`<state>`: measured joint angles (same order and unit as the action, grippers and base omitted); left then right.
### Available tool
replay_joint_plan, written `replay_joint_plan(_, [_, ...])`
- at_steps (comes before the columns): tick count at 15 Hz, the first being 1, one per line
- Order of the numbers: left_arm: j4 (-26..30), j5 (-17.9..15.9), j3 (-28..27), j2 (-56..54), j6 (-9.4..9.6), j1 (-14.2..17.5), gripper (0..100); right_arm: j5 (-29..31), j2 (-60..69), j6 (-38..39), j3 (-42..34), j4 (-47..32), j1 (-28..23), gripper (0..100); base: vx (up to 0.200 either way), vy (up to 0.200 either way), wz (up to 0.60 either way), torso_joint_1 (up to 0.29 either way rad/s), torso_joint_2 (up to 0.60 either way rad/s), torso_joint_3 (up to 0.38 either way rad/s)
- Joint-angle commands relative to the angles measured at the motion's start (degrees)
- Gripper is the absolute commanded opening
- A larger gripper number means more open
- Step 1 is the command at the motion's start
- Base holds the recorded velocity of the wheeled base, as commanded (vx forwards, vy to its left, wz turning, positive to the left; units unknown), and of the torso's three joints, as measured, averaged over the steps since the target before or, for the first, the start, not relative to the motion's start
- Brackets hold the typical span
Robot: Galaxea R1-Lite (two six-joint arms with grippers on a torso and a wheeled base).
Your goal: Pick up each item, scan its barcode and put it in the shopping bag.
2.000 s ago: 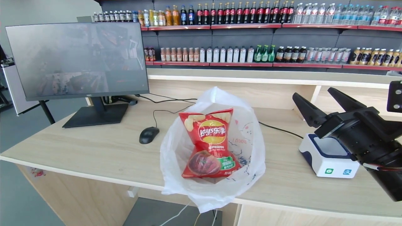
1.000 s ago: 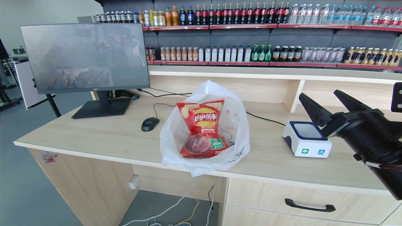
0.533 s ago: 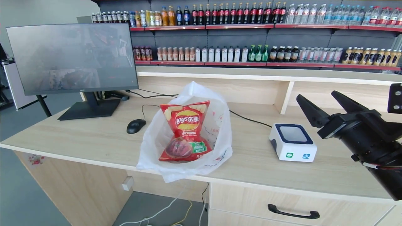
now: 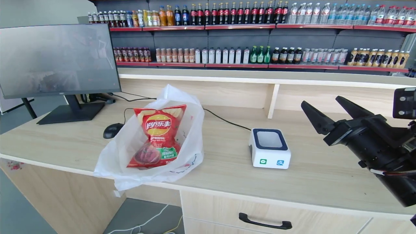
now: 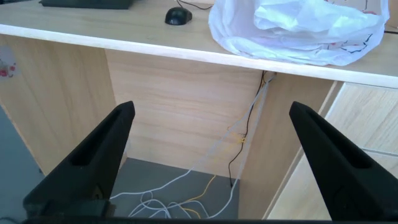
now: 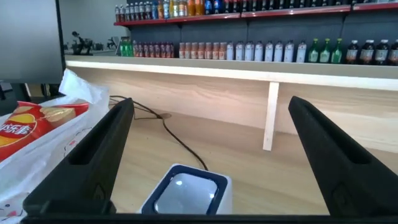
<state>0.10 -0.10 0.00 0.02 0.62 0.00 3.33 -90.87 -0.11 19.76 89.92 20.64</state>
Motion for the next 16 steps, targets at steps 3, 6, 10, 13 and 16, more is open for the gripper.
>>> replay_joint_plan(3, [0.0, 0.0, 0.0, 0.0, -0.01, 0.0, 100, -0.8, 0.2, 1.5, -2.0, 0.1, 0.0, 100, 0.0, -0.2, -0.2, 0.004, 0.0, 0.005])
replay_joint_plan(6, [0.0, 0.0, 0.0, 0.0, -0.01, 0.0, 100, -1.4, 0.4, 0.5, -2.7, 0.1, 1.9, 100, 0.0, -0.2, -0.4, 0.001, 0.0, 0.004])
replay_joint_plan(10, [0.0, 0.0, 0.0, 0.0, -0.01, 0.0, 100, -0.3, 1.0, -1.5, -2.4, 0.1, 1.3, 100, 0.0, -0.2, 0.0, 0.002, 0.0, 0.005])
replay_joint_plan(13, [0.0, 0.0, 0.0, 0.0, 0.08, 0.0, 100, 2.7, 3.2, -2.1, -5.4, 0.1, 0.7, 100, 0.0, -0.2, 0.0, 0.002, 0.0, 0.009])
replay_joint_plan(16, [0.0, 0.0, 0.0, 0.0, 0.08, 0.0, 100, 2.7, 4.0, -1.8, -8.4, 0.1, -1.4, 100, 0.0, 0.0, 0.0, 0.0, 0.0, 0.0])
